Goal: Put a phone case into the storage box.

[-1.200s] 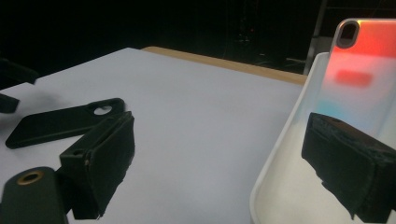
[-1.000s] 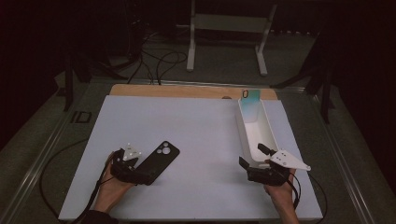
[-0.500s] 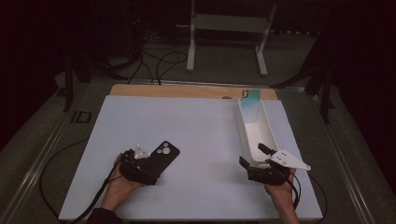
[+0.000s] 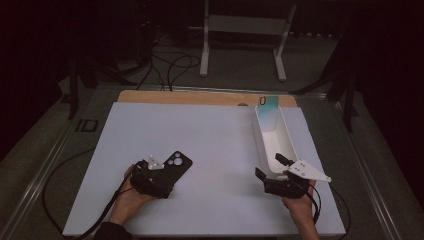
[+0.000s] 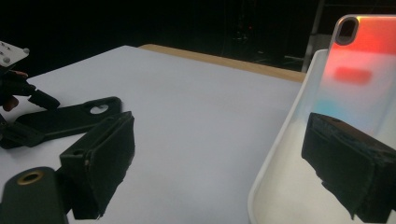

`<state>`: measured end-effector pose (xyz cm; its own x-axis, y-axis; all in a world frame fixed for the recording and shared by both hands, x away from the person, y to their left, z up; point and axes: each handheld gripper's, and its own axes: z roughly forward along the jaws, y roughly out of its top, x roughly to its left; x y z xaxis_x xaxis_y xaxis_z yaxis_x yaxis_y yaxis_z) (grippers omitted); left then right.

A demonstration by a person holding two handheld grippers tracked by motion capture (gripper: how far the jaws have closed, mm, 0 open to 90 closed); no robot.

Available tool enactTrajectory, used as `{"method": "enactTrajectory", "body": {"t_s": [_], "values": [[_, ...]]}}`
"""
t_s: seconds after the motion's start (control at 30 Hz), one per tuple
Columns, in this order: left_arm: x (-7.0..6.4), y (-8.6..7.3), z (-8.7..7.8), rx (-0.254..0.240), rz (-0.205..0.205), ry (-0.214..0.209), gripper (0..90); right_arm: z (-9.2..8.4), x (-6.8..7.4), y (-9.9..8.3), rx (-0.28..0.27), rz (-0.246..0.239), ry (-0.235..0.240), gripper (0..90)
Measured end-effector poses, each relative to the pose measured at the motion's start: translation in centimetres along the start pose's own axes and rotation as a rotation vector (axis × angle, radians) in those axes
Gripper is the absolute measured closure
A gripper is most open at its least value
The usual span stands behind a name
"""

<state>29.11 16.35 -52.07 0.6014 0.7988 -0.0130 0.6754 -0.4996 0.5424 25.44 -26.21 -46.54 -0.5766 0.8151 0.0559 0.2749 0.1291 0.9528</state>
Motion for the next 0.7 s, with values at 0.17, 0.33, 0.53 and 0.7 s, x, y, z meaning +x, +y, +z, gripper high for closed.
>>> {"method": "enactTrajectory", "body": {"t_s": [0.17,0.33,0.53,0.7], "values": [[-0.2,0.3,-0.2,0.022,0.002,-0.003,12.8,0.0,0.0,0.0,-0.001,0.0,0.0,9.7],[-0.2,0.3,-0.4,0.018,0.004,-0.007,14.9,0.0,0.0,0.1,-0.002,-0.001,0.002,9.8],[0.2,0.1,-0.7,-0.023,-0.032,-0.036,16.6,-0.1,0.0,0.2,0.004,0.006,0.009,9.8],[0.3,0.3,-1.4,-0.069,-0.042,-0.025,16.4,0.0,-0.1,0.3,0.01,0.011,0.01,9.7]]}}
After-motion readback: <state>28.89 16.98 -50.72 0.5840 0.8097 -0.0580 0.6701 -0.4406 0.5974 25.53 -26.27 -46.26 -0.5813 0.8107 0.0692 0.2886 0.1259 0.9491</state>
